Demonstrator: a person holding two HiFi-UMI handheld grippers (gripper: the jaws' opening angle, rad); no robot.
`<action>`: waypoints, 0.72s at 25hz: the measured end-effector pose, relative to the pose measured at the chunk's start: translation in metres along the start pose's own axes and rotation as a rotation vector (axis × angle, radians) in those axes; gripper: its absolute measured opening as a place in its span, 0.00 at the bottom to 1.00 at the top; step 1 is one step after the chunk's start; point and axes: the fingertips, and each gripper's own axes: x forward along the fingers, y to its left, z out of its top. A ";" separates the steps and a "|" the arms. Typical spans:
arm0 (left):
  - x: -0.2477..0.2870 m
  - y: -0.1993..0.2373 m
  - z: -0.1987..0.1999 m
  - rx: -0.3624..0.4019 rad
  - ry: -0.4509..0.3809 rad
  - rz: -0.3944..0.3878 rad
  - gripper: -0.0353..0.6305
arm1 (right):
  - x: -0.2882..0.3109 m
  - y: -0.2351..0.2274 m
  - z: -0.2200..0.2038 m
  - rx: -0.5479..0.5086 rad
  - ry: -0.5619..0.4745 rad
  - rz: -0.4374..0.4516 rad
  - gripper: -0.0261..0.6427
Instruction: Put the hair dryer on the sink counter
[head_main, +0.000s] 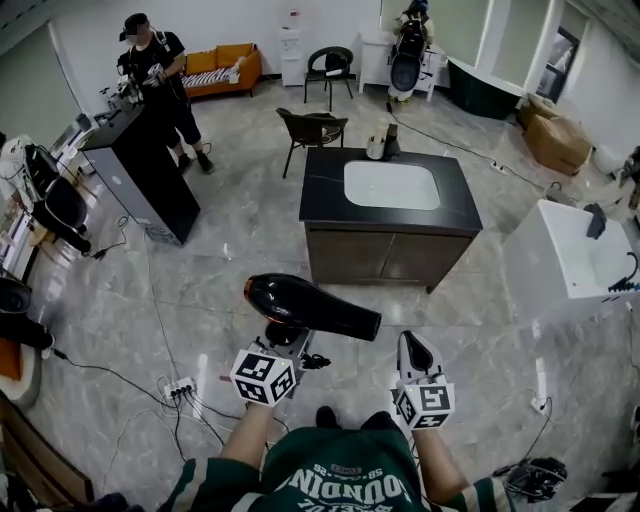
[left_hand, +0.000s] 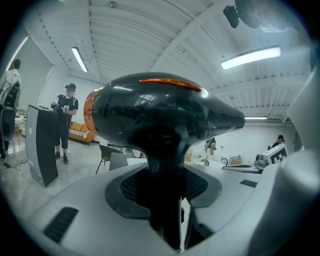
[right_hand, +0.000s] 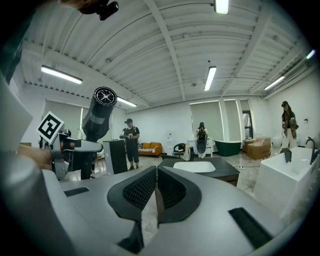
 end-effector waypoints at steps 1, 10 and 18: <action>0.000 0.003 0.001 0.001 -0.001 -0.004 0.32 | 0.001 0.004 0.001 0.000 0.000 -0.003 0.11; 0.004 0.023 0.010 -0.001 -0.010 -0.010 0.32 | 0.009 0.009 0.008 -0.020 0.003 -0.021 0.11; 0.016 0.042 0.005 0.002 -0.002 0.007 0.32 | 0.035 -0.003 0.007 -0.007 -0.009 -0.027 0.11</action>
